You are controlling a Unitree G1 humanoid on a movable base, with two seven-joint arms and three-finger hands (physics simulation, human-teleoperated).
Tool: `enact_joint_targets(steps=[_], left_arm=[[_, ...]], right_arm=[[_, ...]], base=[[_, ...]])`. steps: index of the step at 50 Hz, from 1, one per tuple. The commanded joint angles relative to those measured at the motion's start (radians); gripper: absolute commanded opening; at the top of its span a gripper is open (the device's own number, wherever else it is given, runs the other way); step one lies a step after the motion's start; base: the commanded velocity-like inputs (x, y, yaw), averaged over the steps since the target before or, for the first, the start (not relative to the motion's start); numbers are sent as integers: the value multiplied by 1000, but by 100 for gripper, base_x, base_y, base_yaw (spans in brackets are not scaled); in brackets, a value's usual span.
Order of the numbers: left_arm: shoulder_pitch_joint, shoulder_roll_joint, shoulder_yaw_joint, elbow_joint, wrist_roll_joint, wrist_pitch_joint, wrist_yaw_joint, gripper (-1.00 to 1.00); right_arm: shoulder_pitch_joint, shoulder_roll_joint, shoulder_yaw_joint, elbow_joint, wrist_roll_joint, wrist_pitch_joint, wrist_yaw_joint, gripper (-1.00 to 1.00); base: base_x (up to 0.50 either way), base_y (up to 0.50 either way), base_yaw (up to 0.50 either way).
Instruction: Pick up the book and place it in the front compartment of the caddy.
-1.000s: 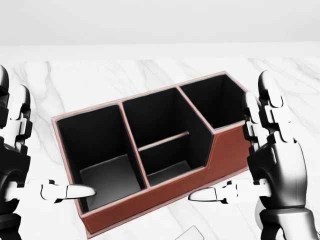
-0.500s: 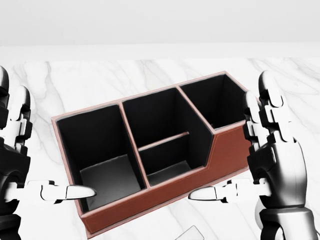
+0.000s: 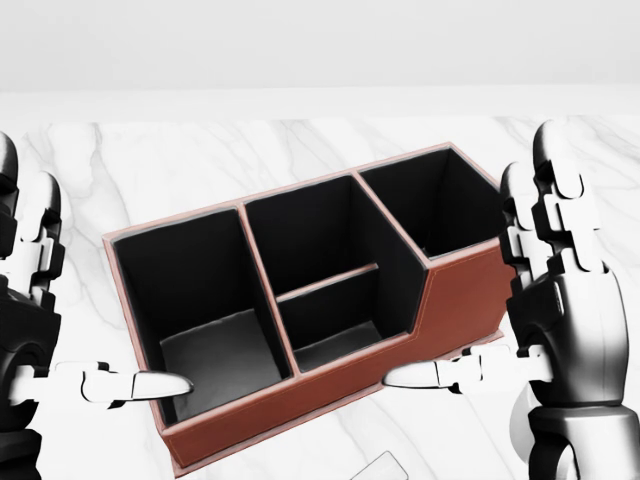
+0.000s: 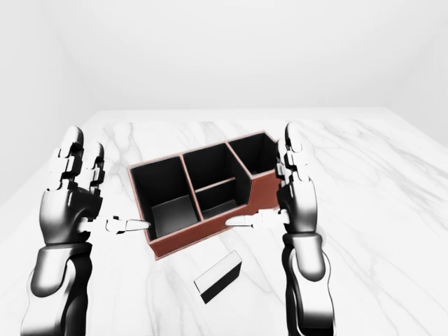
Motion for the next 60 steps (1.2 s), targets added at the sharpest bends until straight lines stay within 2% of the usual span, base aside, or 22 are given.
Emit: enact_joint_targets(steps=[1,30,42,60], left_arm=[[4,-2,-7,6,4,0,1,100],[1,-1,-3,-6,2,0,0,100],[3,-1,-4,-2,3,0,-1,100],[1,0,-3,2,4,0,1,100]], right_arm=[[-33,-10,-25,-1,-8,0,-3,100],[-79,-41,-2,-37,-161,0,80,100],[-47,-33,23,-62,-243,0,143,100],[26,-28,15,-47,-316,0,200,100]], base=[[0,0,0],[0,0,0],[0,0,0],[0,0,0]])
